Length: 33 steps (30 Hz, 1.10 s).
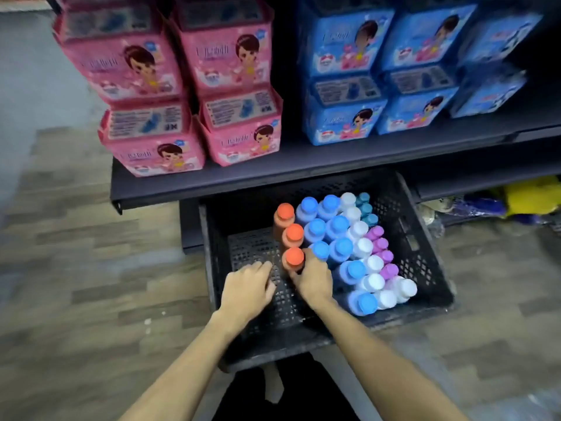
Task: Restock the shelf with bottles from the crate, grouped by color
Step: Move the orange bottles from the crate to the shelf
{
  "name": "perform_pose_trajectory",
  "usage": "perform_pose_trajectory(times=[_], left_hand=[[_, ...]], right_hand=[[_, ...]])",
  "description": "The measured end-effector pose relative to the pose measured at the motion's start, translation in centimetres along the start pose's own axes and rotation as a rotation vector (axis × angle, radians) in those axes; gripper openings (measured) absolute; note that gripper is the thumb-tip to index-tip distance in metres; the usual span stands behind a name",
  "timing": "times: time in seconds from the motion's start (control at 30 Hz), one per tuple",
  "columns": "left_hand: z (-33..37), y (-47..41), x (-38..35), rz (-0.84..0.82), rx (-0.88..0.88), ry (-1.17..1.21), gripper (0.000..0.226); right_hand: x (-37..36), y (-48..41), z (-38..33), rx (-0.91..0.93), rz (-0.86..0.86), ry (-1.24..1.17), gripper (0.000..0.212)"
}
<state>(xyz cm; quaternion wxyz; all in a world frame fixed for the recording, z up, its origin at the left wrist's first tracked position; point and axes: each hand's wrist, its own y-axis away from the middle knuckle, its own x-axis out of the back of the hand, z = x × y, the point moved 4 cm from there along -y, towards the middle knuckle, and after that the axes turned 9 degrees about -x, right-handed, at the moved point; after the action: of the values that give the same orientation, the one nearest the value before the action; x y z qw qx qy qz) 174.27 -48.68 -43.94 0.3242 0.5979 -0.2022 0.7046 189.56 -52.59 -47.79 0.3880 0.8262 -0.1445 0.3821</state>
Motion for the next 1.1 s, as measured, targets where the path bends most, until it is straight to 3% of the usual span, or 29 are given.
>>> perform_pose_trajectory(times=[0.23,0.5,0.6,0.73,0.87,1.1], left_hand=[[-0.7,0.2,-1.6,-0.035,0.096,0.074,0.017],[-1.0,-1.0,-3.6,-0.069,0.150,0.132,0.022],[-0.7,-1.5,-3.6,-0.087,0.142,0.140,0.019],[-0.8,-1.7,-2.7,-0.044,0.117,0.128,0.016],[-2.1,-2.3,-0.7,-0.010,0.072,0.134,0.028],[-4.0,-4.4,7.7,0.163,-0.004,0.145,0.021]], right_hand=[[-2.3,-2.0,-1.5,-0.143,0.040,-0.114,0.049],[-3.5,-2.7,-0.4,-0.097,0.069,-0.117,0.057],[-2.8,-2.8,-0.7,-0.076,0.075,-0.075,0.052],[-0.9,-1.3,-1.4,0.003,0.125,-0.034,0.046],[3.9,0.3,-3.2,0.137,0.187,-0.119,0.049],[14.5,2.0,-9.3,0.414,0.258,-0.217,0.057]])
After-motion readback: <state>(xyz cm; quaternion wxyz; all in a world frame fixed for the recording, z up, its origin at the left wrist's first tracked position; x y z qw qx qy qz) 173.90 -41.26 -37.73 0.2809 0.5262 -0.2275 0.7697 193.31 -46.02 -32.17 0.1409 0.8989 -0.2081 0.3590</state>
